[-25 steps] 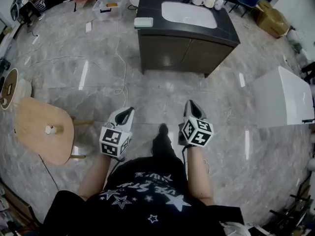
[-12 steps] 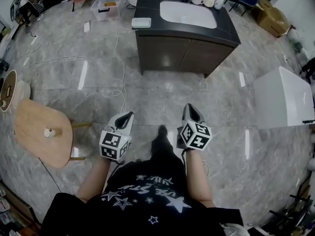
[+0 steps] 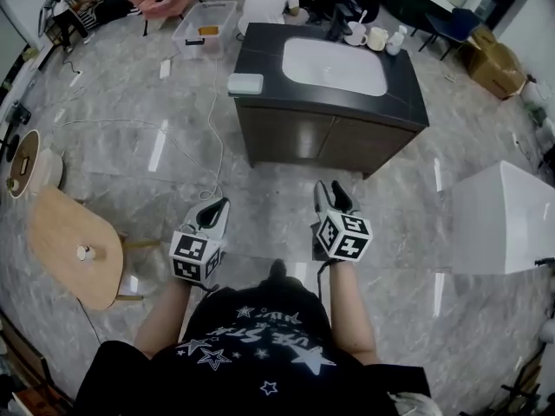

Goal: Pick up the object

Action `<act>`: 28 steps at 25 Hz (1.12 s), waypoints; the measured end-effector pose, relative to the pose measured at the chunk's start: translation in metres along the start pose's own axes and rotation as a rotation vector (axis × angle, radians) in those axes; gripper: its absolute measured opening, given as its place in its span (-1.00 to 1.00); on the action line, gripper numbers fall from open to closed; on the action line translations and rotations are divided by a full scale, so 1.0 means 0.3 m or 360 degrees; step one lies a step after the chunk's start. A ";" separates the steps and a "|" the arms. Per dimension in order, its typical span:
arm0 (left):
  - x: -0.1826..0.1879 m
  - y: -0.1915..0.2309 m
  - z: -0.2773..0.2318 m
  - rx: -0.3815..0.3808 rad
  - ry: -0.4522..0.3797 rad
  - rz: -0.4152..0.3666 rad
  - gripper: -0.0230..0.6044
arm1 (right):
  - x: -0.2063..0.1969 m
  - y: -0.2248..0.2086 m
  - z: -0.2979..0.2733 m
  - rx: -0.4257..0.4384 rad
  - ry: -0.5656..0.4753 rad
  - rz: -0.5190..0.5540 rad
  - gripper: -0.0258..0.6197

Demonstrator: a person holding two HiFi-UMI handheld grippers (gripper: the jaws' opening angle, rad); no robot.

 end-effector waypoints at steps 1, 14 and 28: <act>0.007 0.006 -0.030 0.0027 -0.0004 0.0001 -0.90 | 0.013 -0.014 -0.039 0.0025 0.0002 -0.0003 -0.37; 0.031 0.106 -0.196 0.0197 0.0023 0.0031 -0.89 | 0.019 -0.027 -0.314 0.0166 0.0102 -0.0045 -0.36; 0.045 0.532 -0.581 0.0039 0.0043 0.0058 -0.89 | 0.010 0.084 -0.781 0.0017 0.0168 -0.0033 -0.36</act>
Point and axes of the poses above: the fingertips, and each gripper's own axes: z backward along the fingers, y to its left, x out of its top, the point moved 3 cm from there along z, backward along the fingers, and after that the axes turned 14 degrees about -y, right-handed, at the moved point
